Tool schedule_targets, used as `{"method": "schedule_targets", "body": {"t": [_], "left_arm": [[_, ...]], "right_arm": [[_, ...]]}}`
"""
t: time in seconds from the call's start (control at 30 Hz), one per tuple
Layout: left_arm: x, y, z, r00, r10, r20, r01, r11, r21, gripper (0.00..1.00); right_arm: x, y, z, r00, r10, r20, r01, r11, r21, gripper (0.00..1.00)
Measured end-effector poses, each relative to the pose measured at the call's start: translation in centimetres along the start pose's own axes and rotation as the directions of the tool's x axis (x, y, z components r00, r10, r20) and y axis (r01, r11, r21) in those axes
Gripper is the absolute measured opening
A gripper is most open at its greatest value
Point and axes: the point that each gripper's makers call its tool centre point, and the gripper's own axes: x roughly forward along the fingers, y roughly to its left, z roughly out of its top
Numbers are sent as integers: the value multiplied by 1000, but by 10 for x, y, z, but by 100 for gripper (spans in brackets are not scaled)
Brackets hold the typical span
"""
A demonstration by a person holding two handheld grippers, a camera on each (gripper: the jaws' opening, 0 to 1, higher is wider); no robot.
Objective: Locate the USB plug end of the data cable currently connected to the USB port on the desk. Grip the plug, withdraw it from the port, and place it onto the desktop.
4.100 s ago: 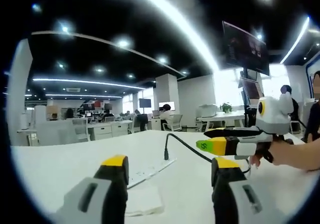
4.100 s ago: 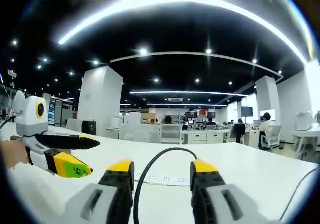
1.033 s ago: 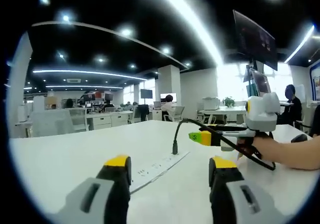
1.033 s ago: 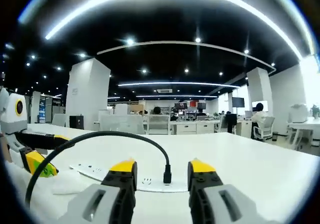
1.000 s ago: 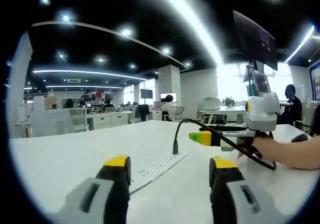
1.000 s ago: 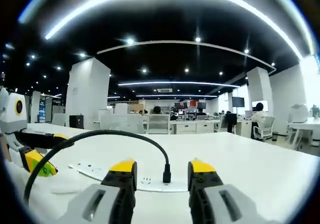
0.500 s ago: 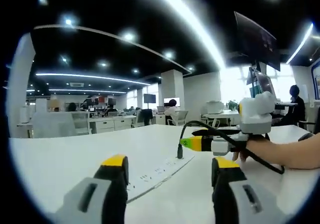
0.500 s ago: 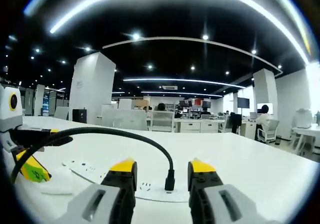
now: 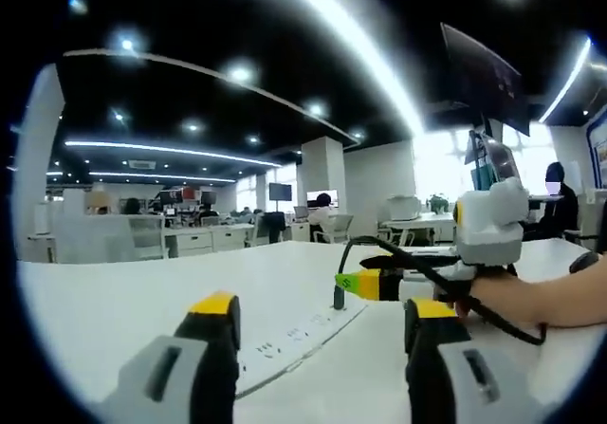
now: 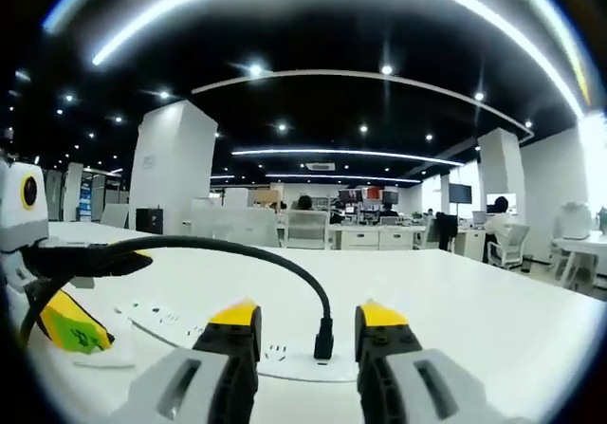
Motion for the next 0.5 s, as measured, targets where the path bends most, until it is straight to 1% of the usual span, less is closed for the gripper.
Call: {"method": "schedule_targets", "body": {"t": [0.1,0.17,0.23,0.3,0.37,0.43,0.5], "left_arm": [[4,2,-5,1000,6,-20,-5,1000,6,70],[5,2,-11,999,3,-38,-3,1000,2,70],[4,0,-17,998,-6,-67,6,1000,1,69],[1,-1,-20,997,-17,-77,17,1000,-5,69],[-1,1,-22,997,-16,-75,15,1000,-16,69],[-3,4,-24,997,-2,-72,2,1000,-4,69],[-2,4,-27,997,-1,-82,1,1000,2,69]], "right_arm": [[0,1,-6,1000,10,-23,-10,1000,3,41],[1,1,-7,999,15,-31,-15,1000,9,41],[1,2,-7,999,18,-33,-18,1000,4,41],[1,3,-7,999,19,-35,-19,1000,-4,40],[3,3,-8,999,20,-34,-20,1000,-4,39],[6,2,-8,1000,13,-24,-13,1000,-5,39],[12,3,-9,999,21,-31,-20,1000,17,39]]}}
